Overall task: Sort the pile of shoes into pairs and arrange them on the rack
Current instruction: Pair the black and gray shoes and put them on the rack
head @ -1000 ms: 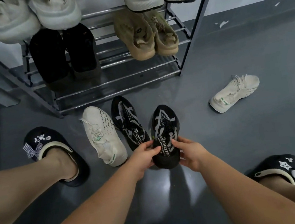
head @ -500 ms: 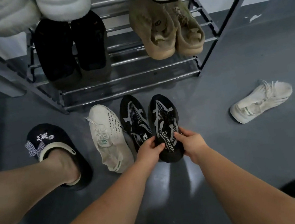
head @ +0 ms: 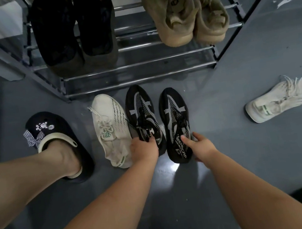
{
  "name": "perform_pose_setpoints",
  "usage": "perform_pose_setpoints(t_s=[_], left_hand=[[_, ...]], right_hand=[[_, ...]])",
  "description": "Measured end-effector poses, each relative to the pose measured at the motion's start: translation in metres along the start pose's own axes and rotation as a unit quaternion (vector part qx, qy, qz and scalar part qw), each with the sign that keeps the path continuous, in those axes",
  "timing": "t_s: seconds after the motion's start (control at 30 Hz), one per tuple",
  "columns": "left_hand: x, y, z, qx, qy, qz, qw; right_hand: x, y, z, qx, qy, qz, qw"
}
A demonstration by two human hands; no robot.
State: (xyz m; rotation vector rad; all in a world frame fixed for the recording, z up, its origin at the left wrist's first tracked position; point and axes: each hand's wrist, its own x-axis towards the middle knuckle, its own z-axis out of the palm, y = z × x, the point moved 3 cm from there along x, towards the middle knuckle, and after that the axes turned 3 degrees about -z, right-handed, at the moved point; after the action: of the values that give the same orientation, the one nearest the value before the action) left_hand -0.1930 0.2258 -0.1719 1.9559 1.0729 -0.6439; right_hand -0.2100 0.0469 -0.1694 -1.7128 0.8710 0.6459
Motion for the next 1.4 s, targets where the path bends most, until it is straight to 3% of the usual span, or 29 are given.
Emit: perform_pose_setpoints(t_s=[0.13, 0.37, 0.53, 0.6, 0.83, 1.4], left_hand=[[0.003, 0.004, 0.007, -0.002, -0.022, -0.016, 1.0], [0.005, 0.001, 0.018, -0.175, -0.05, -0.046, 0.982], [0.013, -0.006, 0.013, -0.183, -0.059, 0.01, 0.981], [0.018, -0.011, 0.012, -0.202, -0.098, 0.029, 0.974], [0.019, -0.012, -0.003, -0.273, -0.192, 0.007, 0.943], [-0.022, -0.021, -0.065, -0.322, -0.263, 0.034, 0.909]], right_hand=[[-0.005, 0.016, 0.004, 0.013, -0.019, 0.032, 0.999], [-0.001, 0.026, 0.012, 0.059, -0.025, 0.025, 0.998], [0.004, 0.032, 0.006, 0.103, -0.002, 0.008, 0.995], [0.003, 0.029, 0.004, 0.118, -0.016, 0.001, 0.993], [-0.001, 0.023, -0.004, 0.168, -0.041, 0.02, 0.985], [-0.062, -0.013, 0.009, 0.232, -0.022, -0.015, 0.972]])
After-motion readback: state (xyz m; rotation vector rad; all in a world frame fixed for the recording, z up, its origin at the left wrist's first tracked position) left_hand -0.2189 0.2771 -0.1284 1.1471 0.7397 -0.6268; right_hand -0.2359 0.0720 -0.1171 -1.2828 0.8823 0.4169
